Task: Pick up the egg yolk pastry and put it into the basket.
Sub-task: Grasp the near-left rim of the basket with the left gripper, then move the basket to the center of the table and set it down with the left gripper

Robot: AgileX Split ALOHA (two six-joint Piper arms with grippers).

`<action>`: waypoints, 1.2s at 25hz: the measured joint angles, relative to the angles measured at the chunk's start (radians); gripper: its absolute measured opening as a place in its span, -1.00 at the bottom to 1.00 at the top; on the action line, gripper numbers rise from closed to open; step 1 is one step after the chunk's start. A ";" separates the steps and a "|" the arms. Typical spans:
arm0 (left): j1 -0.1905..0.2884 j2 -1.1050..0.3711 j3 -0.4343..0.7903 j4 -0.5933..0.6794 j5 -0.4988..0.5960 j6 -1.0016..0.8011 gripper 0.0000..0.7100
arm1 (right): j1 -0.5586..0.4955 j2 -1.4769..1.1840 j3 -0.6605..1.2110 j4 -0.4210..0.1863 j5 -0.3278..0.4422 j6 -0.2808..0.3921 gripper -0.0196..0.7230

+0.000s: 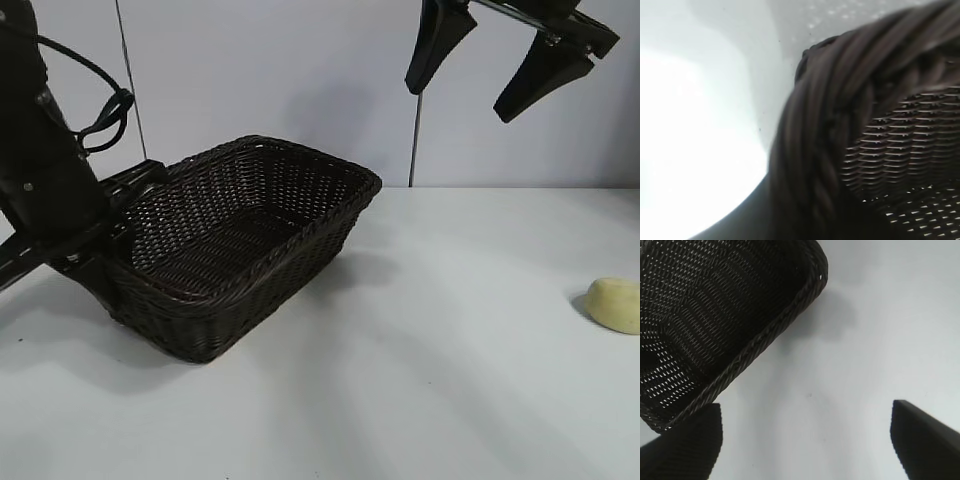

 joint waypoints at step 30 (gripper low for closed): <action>0.118 -0.057 -0.156 -0.301 0.243 0.780 -0.72 | 0.000 0.000 0.000 0.000 0.000 0.000 0.81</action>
